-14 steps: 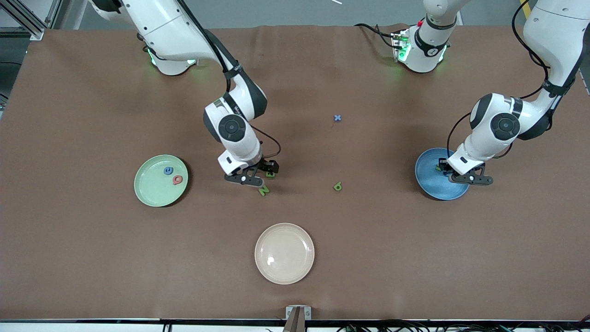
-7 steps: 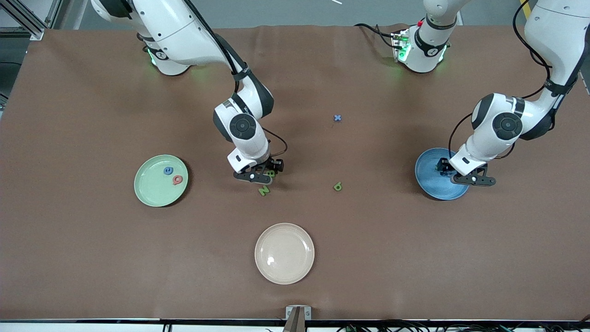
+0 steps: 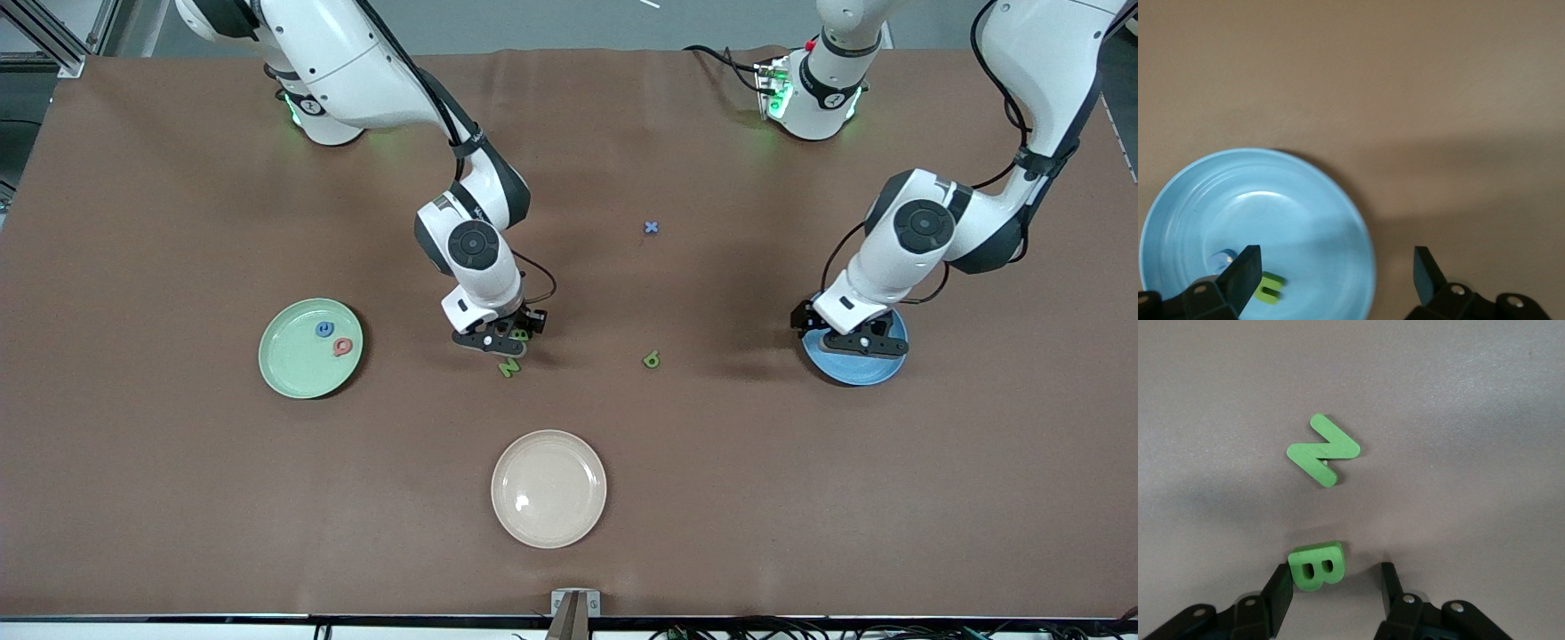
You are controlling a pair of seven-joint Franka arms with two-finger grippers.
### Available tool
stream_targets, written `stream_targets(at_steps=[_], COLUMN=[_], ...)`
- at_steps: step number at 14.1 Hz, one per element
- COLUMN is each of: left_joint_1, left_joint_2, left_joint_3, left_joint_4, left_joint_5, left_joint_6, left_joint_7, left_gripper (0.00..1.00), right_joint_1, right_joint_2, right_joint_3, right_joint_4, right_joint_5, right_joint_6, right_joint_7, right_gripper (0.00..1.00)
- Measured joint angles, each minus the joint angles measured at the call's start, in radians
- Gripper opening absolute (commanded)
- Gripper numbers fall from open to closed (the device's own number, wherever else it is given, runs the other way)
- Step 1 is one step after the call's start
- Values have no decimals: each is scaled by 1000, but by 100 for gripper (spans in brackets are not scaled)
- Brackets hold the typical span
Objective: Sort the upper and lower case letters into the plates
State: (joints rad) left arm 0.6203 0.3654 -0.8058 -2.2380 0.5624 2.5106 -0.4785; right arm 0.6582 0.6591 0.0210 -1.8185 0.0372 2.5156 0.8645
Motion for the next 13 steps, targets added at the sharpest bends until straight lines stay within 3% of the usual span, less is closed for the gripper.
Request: stream_targets(at_steps=[2,6,9,13], left_joint_1=[-16,-98,-212,-546], left_joint_2=[12,113,239,309], left_joint_3=[-35,-37,8,243], left_joint_4=[70,220,333,487], left_joint_5=[-26,-61,-61,-61], left_joint_6=[-63,-112,-117,-166], left_joint_7=[-53,-178,-307,-473], left_gripper=[100,100,100,100], right_joint_1=[0,0,-1,-41], right_joint_2=[3,5,6,-13], right_joint_3=[0,-2,-10,-36], right_joint_4=[6,17,21,22], right_joint_5=[-2,-16,-17,-24], right_joint_6=[-1,-5,-9,-76], right_joint_7=[12,19,23,-43], right_gripper=[52,3,0,0])
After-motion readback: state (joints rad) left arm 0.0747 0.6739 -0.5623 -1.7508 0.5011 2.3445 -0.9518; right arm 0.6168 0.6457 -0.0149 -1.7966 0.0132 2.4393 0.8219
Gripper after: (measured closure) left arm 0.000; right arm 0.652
